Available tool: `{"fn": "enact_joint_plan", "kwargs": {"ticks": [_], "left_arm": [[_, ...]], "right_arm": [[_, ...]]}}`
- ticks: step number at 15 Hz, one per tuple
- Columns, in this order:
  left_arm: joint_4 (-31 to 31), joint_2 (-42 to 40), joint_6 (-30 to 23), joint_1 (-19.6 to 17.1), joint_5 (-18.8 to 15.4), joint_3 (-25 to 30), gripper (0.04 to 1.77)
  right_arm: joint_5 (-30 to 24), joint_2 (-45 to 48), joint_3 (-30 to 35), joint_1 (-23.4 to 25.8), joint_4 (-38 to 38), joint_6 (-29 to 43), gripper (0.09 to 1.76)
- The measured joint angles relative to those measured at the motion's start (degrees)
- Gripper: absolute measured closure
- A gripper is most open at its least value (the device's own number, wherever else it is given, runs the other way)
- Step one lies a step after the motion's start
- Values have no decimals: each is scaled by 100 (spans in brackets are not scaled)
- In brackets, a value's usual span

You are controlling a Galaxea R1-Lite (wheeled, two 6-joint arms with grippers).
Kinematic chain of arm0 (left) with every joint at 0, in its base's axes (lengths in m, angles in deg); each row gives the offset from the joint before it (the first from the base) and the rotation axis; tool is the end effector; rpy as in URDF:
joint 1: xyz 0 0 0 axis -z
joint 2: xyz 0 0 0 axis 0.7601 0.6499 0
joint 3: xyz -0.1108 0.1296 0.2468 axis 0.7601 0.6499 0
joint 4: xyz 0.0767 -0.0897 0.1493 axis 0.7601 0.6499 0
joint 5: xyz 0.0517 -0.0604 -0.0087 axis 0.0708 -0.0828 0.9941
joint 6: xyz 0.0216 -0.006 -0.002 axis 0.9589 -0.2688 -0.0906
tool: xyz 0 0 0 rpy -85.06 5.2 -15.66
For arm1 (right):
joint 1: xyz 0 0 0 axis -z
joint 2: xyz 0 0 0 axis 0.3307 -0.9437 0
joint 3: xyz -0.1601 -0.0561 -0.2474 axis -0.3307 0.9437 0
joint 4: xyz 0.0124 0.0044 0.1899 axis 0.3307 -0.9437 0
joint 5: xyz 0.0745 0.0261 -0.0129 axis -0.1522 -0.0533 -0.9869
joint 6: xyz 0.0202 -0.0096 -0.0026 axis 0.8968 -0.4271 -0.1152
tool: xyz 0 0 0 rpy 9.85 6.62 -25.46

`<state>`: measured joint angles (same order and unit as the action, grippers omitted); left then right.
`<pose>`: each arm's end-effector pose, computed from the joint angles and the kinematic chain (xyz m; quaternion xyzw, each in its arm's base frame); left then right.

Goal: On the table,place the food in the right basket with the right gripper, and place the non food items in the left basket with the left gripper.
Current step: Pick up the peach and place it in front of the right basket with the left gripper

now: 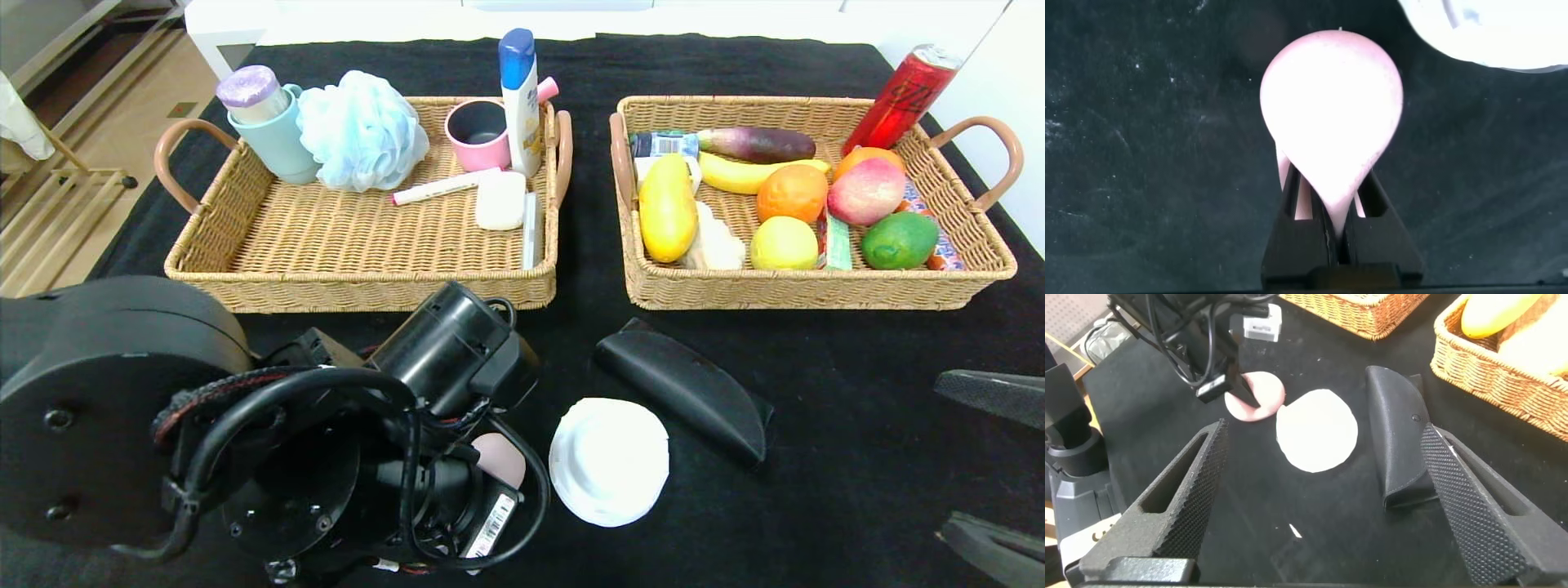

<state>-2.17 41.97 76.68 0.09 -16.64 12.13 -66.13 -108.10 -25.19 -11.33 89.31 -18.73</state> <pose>0.1880 -0.2103 0.2033 0.1788 0.4295 -0.2016 0.8619 0.0890 0.0625 0.2434 -0.0204 0.0160 0.4416 0.8968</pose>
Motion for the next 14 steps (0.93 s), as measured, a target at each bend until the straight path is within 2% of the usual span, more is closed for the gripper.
{"fn": "enact_joint_plan", "kwargs": {"ticks": [6,7,8,10,14], "left_arm": [[-140,-679,33,229,-94,20,166],[-182,-808,33,315,-299,0,166],[-358,-937,37,400,-651,-24,166],[-942,-1097,55,566,-1123,-39,166],[-1370,-979,77,1095,-1208,-256,166]], "right_arm": [[7,77,-122,0,-138,20,14],[11,96,-191,0,-334,20,14],[21,123,-285,13,-538,52,14],[38,190,-530,59,-859,229,14],[427,289,-1001,133,-1381,497,14]]}}
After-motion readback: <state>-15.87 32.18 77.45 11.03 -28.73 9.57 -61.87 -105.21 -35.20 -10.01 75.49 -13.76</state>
